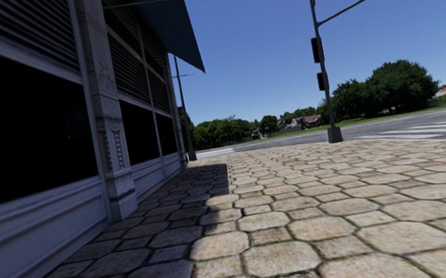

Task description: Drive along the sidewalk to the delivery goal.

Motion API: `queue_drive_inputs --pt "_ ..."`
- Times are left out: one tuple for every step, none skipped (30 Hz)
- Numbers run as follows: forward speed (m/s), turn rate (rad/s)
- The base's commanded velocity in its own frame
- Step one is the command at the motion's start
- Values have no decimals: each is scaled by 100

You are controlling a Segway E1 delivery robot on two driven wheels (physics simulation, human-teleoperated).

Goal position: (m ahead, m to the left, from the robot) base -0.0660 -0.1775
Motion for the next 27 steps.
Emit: queue_drive_inputs --pt "0 0" --pt "0 0" --pt "0 0" --pt "0 0" --pt "0 0" --pt "0 0" --pt "0 0" --pt "0 0" --pt "0 0" --pt "0 0" --pt "0 0" --pt "0 0" --pt "0 0" --pt "0 0" --pt "0 0" --pt "0 0" --pt "0 0" --pt "0 0" --pt "0 0" --pt "0 0" --pt "0 0" --pt "0 0" --pt "0 0" --pt "0 0" --pt "0 0" --pt "0 0" --pt "0 0"
